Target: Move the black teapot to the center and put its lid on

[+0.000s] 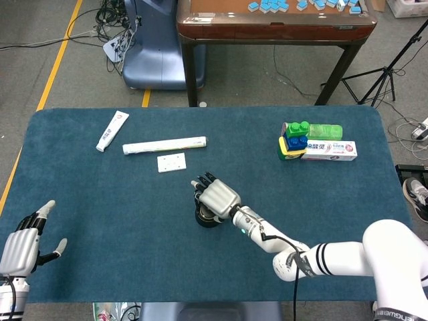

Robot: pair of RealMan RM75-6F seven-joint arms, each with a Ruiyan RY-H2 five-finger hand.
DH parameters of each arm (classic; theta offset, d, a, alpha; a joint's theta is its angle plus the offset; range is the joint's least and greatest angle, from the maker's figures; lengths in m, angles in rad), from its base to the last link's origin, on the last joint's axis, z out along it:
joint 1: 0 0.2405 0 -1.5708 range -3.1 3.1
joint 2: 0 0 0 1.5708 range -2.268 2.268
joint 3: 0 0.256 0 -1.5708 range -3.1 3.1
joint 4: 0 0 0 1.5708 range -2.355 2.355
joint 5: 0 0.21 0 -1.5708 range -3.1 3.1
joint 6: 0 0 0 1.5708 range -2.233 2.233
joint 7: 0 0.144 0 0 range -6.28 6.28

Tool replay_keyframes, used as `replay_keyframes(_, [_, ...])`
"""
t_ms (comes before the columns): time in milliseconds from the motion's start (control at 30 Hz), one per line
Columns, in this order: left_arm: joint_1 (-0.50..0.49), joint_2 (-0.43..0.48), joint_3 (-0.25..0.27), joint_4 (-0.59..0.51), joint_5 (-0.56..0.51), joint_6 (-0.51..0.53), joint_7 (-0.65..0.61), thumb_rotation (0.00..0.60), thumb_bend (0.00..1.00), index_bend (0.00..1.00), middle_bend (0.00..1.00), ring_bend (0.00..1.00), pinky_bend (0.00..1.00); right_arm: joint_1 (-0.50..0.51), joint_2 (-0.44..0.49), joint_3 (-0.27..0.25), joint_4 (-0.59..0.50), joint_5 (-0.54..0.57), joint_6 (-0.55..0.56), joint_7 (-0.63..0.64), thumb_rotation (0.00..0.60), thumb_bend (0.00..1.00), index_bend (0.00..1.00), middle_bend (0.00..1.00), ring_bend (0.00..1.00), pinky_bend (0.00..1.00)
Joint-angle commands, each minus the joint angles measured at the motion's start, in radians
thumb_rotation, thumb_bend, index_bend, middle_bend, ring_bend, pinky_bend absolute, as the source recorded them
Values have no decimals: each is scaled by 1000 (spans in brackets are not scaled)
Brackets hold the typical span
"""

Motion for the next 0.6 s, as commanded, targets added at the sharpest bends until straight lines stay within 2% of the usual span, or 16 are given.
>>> replay_keyframes(33, [1, 0, 0, 2, 1, 0, -2, 600, 303, 63, 127, 138, 131, 6, -6, -3, 6, 2, 3, -1, 600, 263, 457, 104, 0, 0])
replay_keyframes(433, [1, 2, -2, 3, 3, -3, -4, 600, 302, 63, 127, 139, 131, 36, -31, -21, 30, 27, 11, -18, 600, 263, 456, 89, 0, 0])
replay_keyframes(600, [0, 1, -4, 5, 3, -3, 0, 600, 302, 63, 127, 139, 131, 46, -37, -28, 34, 41, 12, -25, 600, 263, 407, 85, 0, 0])
